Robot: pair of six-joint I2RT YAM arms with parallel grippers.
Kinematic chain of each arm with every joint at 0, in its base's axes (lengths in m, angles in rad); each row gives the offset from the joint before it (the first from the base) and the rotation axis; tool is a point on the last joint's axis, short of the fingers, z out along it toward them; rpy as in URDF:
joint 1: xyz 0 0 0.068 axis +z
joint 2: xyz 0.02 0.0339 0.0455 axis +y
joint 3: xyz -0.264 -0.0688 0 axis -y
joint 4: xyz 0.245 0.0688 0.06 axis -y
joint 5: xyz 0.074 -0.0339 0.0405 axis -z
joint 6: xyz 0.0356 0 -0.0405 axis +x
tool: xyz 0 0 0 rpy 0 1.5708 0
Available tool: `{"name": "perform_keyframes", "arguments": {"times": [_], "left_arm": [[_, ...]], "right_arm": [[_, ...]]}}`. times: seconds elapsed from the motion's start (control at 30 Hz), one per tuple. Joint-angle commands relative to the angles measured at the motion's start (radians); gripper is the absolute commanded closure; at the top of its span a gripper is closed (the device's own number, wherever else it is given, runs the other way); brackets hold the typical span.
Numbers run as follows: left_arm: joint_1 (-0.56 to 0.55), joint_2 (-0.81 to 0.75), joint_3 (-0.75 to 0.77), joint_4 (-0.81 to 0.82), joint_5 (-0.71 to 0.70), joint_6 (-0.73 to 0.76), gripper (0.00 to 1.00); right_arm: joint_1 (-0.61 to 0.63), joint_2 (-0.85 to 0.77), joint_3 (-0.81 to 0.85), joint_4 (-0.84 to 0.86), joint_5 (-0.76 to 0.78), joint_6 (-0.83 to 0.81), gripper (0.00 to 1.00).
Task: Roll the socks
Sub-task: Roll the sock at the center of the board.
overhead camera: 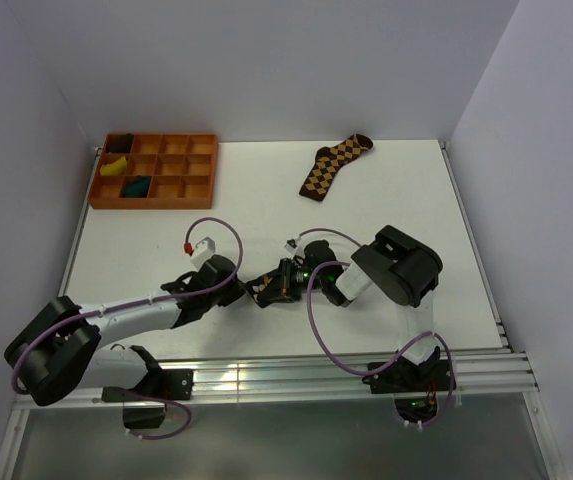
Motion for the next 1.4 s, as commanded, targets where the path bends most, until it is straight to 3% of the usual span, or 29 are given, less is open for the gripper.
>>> {"name": "perform_keyframes", "arguments": {"times": [0.0,0.47,0.77,0.93,0.97,1.13,1.37], "left_arm": [[-0.013,-0.001,0.031,0.074,-0.036,-0.013,0.83],[-0.035,0.085,0.038,0.159,-0.002,-0.001,0.84],[-0.042,0.154,0.068,0.120,0.002,-0.008,0.84],[-0.050,0.200,0.085,0.073,-0.012,-0.027,0.89],[-0.055,0.204,0.087,0.064,-0.015,-0.031,0.89],[-0.065,0.230,0.096,0.034,-0.025,-0.042,0.90],[-0.071,0.252,0.108,0.024,-0.024,-0.051,0.91]], "right_arm": [[-0.002,0.031,-0.007,-0.052,0.046,-0.044,1.00],[-0.002,0.027,-0.004,-0.081,0.061,-0.044,1.00],[-0.002,0.008,0.000,-0.119,0.083,-0.058,1.00],[0.000,-0.041,0.003,-0.173,0.110,-0.098,0.87],[0.000,-0.065,0.003,-0.201,0.127,-0.114,0.80],[0.007,-0.174,0.016,-0.359,0.199,-0.214,0.63],[0.067,-0.315,0.038,-0.495,0.385,-0.357,0.57]]}}
